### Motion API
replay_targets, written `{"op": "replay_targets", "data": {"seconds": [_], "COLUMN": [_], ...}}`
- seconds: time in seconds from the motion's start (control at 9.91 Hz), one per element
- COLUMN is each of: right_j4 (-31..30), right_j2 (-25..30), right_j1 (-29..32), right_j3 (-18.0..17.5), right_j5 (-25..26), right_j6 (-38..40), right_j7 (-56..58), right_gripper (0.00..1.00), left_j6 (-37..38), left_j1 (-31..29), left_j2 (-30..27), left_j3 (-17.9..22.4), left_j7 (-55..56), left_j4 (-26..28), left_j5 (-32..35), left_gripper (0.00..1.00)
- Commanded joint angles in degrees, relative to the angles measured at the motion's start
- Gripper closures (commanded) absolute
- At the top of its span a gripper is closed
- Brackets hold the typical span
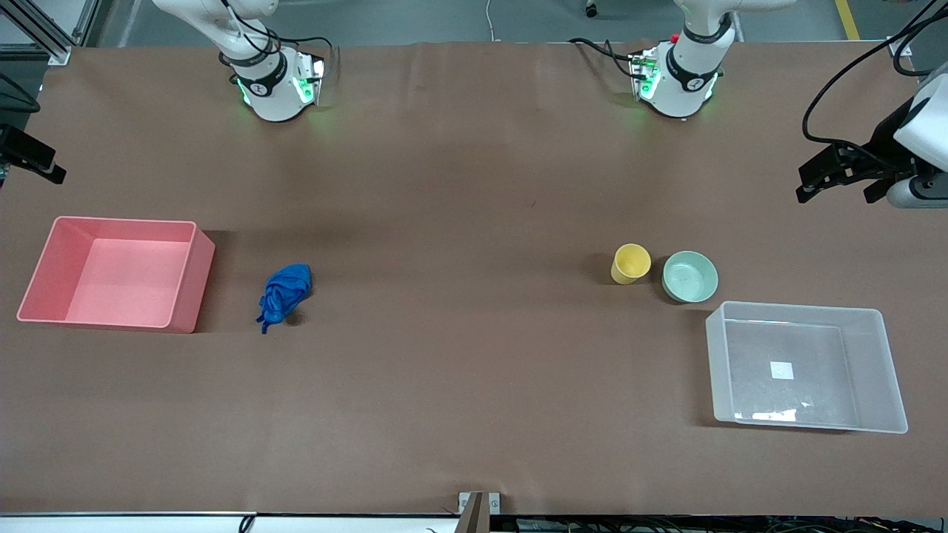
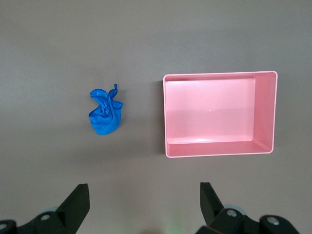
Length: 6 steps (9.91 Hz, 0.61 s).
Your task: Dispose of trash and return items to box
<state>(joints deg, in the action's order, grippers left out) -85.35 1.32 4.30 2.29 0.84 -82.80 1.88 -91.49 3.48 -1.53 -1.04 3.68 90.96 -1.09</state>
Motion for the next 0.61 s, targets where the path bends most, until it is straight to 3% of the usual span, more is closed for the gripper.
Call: {"op": "replay_targets", "data": {"seconds": [0.0,0.5], "right_j4": [0.19,0.19], "right_j2": [0.09,0.09], "right_j1": [-0.25,-0.25], "right_j3": [0.26,0.35], "right_j5": [0.30,0.30], "right_j6": [0.36,0.36], "right_j7": [0.32,0.32], "right_gripper": [0.00,0.00], "left_j6": [0.25,-0.97], "left_j1": [0.04,-0.49], "left_j2": [-0.67,0.56], "left_j3": [-0.11,0.59], "left_j7": [0.44,0.45], "left_j4": [2.56,2.73], "left_j5": [1.09,1.09], "left_gripper": [0.00,0.00]}}
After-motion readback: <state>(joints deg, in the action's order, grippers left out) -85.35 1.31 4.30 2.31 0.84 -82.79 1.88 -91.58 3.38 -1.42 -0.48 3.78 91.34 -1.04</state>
